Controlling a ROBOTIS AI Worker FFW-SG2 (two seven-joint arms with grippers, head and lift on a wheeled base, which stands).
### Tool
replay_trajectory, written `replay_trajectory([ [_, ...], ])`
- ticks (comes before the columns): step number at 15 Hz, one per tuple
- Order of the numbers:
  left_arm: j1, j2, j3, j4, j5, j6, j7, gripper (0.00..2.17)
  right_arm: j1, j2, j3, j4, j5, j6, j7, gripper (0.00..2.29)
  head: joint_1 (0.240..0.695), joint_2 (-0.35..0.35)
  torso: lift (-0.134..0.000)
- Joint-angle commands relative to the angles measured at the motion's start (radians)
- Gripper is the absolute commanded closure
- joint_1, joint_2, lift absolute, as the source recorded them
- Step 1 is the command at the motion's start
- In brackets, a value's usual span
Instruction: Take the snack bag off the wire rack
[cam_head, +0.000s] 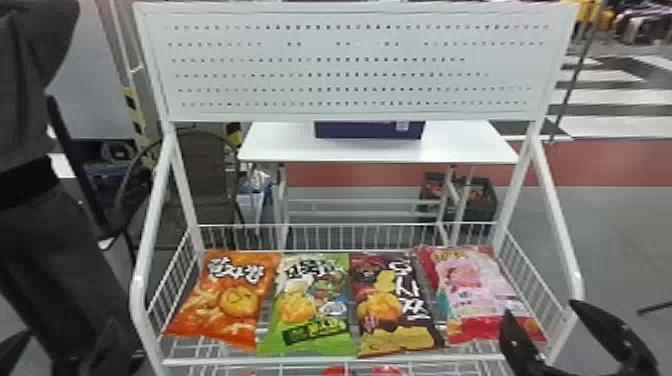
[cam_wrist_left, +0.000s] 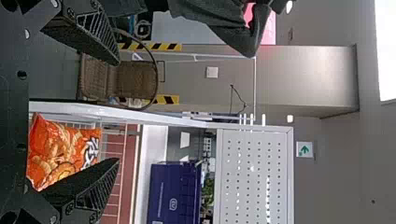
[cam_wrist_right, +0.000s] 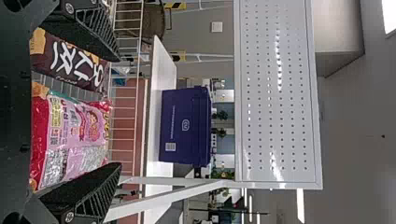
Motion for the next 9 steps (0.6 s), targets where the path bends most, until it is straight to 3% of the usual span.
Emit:
replay_trajectory([
  [1,-0.002,0.0,-0.011,0.002,-0.002,-0.004,-0.001,0.16,-0.135,0.02,0.076,0.097,0.019,0.04,0.0,0.1,0.499,0.0,0.0],
  [5,-0.001,0.006,-0.014,-0.001,-0.003,-0.004,-0.003,0.16,-0.388,0.087,0.196,0.313,0.081,0.099,-0.002,0.1,0.499,0.0,0.0],
  [9,-0.001,0.02,-0.01,0.001,0.002,-0.001,-0.001,0.16,-0.514,0.13,0.222,0.499,0.097,0.099,-0.026,0.1,0.499,0.0,0.0],
])
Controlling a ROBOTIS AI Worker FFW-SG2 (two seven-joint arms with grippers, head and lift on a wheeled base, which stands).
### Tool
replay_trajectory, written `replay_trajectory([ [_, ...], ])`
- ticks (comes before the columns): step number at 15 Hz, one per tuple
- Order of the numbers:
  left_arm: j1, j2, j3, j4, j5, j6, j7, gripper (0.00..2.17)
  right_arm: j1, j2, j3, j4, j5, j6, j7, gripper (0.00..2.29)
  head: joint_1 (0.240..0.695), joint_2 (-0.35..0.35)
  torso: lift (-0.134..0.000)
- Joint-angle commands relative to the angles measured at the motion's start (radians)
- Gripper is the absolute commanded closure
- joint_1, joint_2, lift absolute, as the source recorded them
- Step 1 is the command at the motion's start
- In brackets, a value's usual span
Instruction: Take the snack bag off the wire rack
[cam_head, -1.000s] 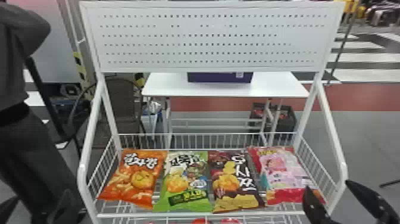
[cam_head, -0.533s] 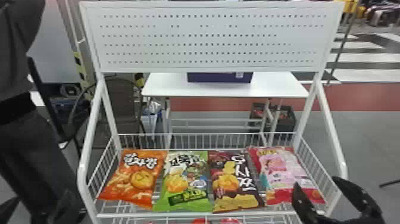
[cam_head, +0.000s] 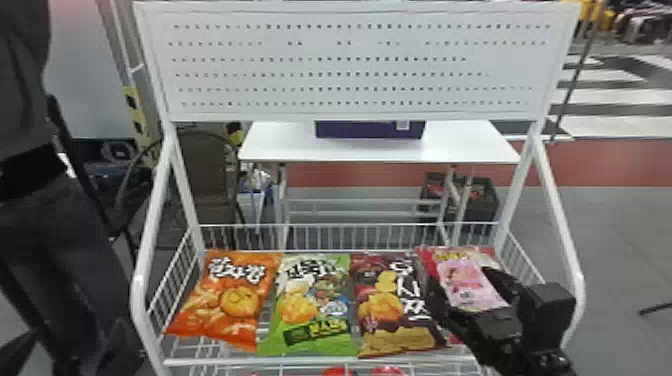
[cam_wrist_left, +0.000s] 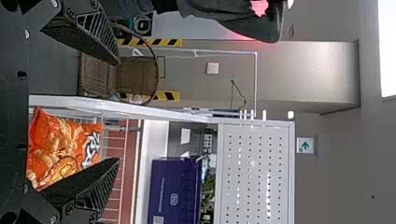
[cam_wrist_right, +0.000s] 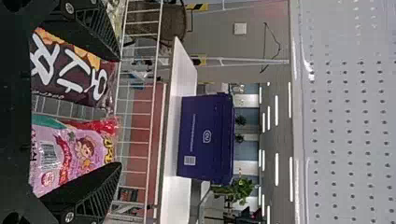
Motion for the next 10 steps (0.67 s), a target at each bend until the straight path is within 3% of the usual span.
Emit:
replay_trajectory([
  [1,0.002,0.008,0.006,0.001,0.004,0.001,0.002,0.16,-0.036,0.012,0.005,0.063,0.015,0.003,-0.03,0.1,0.499,0.0,0.0],
  [10,-0.014,0.006,-0.001,0.017,0.007,0.001,0.003,0.16,-0.055,0.007,-0.04,0.138,-0.01,0.15,-0.053,0.16,0.499,0.0,0.0],
])
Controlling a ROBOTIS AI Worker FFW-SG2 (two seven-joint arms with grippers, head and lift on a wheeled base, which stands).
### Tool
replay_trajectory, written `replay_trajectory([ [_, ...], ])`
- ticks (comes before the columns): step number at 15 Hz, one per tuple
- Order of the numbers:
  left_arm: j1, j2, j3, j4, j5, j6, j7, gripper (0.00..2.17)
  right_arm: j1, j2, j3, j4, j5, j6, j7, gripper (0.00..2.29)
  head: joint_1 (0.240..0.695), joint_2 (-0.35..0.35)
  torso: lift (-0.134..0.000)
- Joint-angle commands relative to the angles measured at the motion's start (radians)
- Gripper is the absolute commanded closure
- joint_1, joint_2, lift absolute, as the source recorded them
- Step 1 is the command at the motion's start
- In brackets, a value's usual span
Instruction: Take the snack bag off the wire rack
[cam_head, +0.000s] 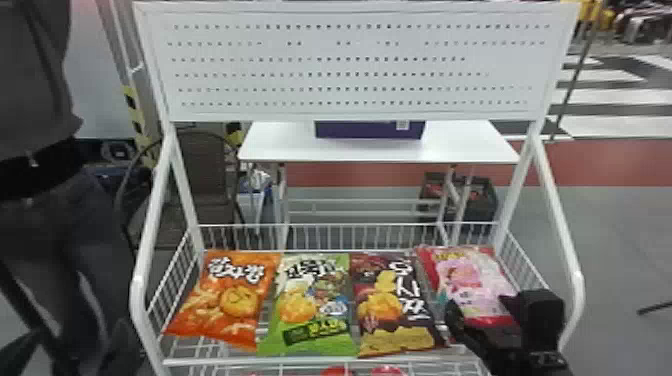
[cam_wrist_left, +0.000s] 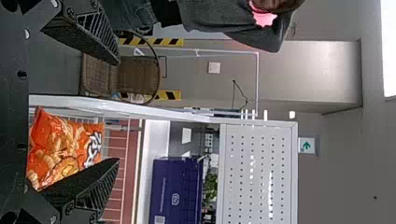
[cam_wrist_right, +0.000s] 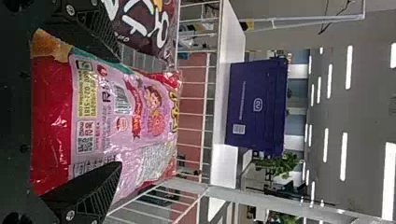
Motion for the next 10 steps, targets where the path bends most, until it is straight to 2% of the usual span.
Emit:
replay_trajectory([
  [1,-0.001,0.002,0.0,0.003,0.002,0.0,0.0,0.16,0.001,0.001,-0.009,0.0,-0.002,0.041,0.001,0.22,0.499,0.0,0.0],
  [3,-0.001,0.005,0.001,0.003,0.005,0.0,0.002,0.16,0.001,0.001,-0.016,-0.003,-0.012,0.075,0.001,0.41,0.499,0.0,0.0],
  [4,-0.001,0.007,0.001,0.003,0.006,0.0,0.003,0.16,0.002,0.001,-0.019,-0.009,-0.019,0.084,0.001,0.7,0.499,0.0,0.0],
  [6,-0.001,0.007,0.003,0.003,0.006,0.0,0.005,0.16,0.016,0.001,-0.04,-0.039,-0.055,0.108,0.001,1.95,0.499,0.0,0.0],
  [7,-0.001,0.008,0.001,0.003,0.006,-0.003,0.006,0.16,0.025,-0.002,-0.043,-0.066,-0.065,0.108,0.001,2.13,0.499,0.0,0.0],
  [10,-0.003,0.005,0.001,0.002,0.006,0.0,0.006,0.16,0.061,-0.006,-0.06,-0.141,-0.073,0.102,-0.001,2.13,0.499,0.0,0.0],
])
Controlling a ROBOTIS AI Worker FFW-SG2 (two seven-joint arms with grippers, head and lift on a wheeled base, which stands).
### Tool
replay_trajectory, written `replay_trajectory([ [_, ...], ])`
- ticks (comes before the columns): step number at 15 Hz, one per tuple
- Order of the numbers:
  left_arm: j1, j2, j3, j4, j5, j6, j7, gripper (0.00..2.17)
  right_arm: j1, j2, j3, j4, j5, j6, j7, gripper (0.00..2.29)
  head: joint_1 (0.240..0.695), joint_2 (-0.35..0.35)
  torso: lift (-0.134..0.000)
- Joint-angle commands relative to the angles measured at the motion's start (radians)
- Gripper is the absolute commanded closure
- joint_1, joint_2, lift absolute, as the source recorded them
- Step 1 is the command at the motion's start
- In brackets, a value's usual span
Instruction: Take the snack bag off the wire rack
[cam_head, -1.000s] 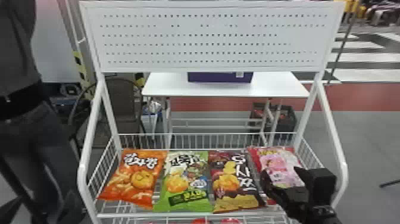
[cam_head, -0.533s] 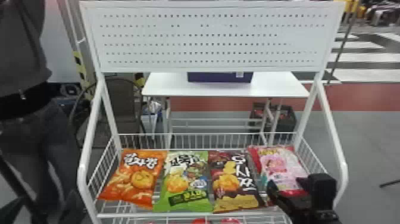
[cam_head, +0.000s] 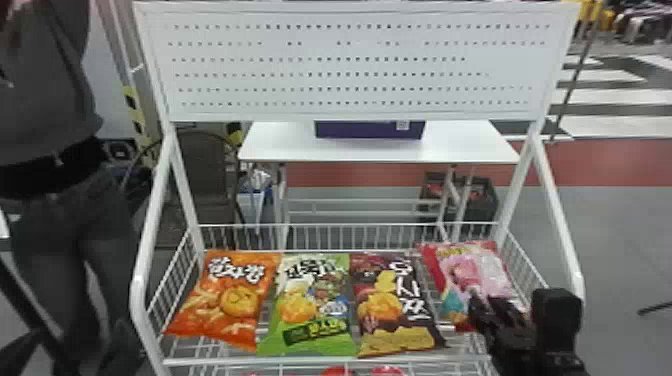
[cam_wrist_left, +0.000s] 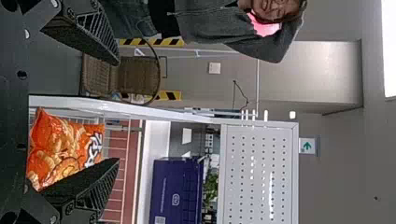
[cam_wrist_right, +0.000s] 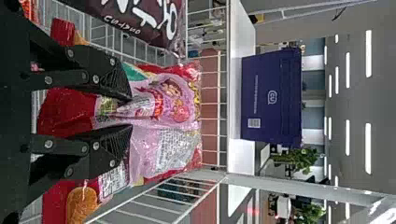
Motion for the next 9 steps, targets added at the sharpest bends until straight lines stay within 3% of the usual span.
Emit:
replay_trajectory([
  [1,0.0,-0.001,0.0,-0.006,0.0,0.002,0.001,0.16,0.029,-0.005,-0.012,-0.063,-0.006,-0.003,-0.004,2.13,0.499,0.0,0.0],
  [9,-0.021,0.002,0.003,0.008,0.012,0.002,0.001,0.16,0.191,-0.076,-0.03,-0.363,-0.052,0.001,-0.034,2.13,0.499,0.0,0.0],
])
